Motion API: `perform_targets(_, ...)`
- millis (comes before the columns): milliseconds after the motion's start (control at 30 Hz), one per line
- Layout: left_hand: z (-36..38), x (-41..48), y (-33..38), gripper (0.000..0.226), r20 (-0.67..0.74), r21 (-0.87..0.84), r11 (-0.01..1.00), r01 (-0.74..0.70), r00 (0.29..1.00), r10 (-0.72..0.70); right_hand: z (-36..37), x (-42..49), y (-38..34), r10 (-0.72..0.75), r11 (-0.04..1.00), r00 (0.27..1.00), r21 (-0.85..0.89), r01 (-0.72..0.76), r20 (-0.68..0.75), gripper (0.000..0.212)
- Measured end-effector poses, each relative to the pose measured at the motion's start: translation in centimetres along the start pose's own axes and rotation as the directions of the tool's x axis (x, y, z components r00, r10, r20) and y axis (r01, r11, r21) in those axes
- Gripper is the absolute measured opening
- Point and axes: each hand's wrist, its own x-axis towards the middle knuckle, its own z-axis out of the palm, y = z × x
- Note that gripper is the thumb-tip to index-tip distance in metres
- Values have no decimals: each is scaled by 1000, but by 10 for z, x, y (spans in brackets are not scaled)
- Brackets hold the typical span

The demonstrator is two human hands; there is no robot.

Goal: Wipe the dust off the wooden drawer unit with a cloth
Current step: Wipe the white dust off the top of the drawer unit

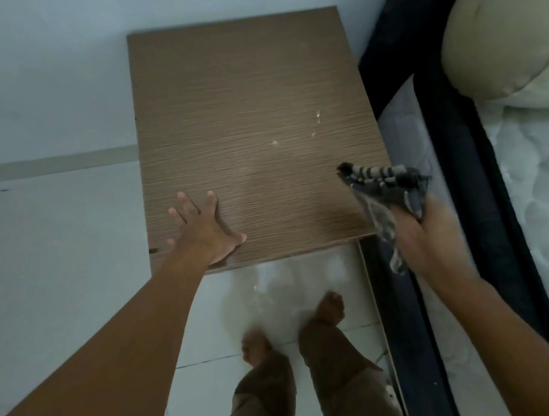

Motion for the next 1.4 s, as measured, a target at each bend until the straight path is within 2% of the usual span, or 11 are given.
perform_targets(100,6,-5,2,109,26,6,1000,4,1000,-5,-2,35,9,53,987,994,-147,-66,-91,16)
perform_targets(200,11,-5,2,107,41,32,999,10,999,-11,19,52,25,191,950,982,-251,-184,6,27)
perform_targets(267,10,-6,4,106,49,23,1000,8,999,-9,37,47,38,182,921,980,-363,-141,82,50)
perform_targets(333,16,7,44,106,68,78,994,-77,995,72,23,45,59,152,919,988,-370,-138,8,64)
perform_targets(533,7,9,51,108,73,99,992,-73,995,66,46,-21,55,73,871,946,-482,94,316,64)
perform_targets(667,8,10,52,110,78,108,991,-84,994,76,37,-49,38,28,952,922,-290,93,387,9)
perform_targets(800,3,16,60,114,104,115,989,-94,991,82,13,-25,20,100,995,932,-62,-83,350,13)
perform_targets(900,-3,21,69,118,120,114,988,-100,989,86,-7,20,0,26,997,942,56,-47,334,19)
perform_targets(1000,-10,28,77,120,130,119,988,-95,988,79,-20,74,-20,-36,995,976,96,16,214,20)
perform_targets(1233,-25,48,95,128,158,95,993,-73,986,57,-18,190,-71,-320,938,947,-126,322,37,15)
perform_targets(1400,-29,55,99,132,165,90,994,-62,985,46,17,264,-89,-506,708,859,-532,465,76,12)
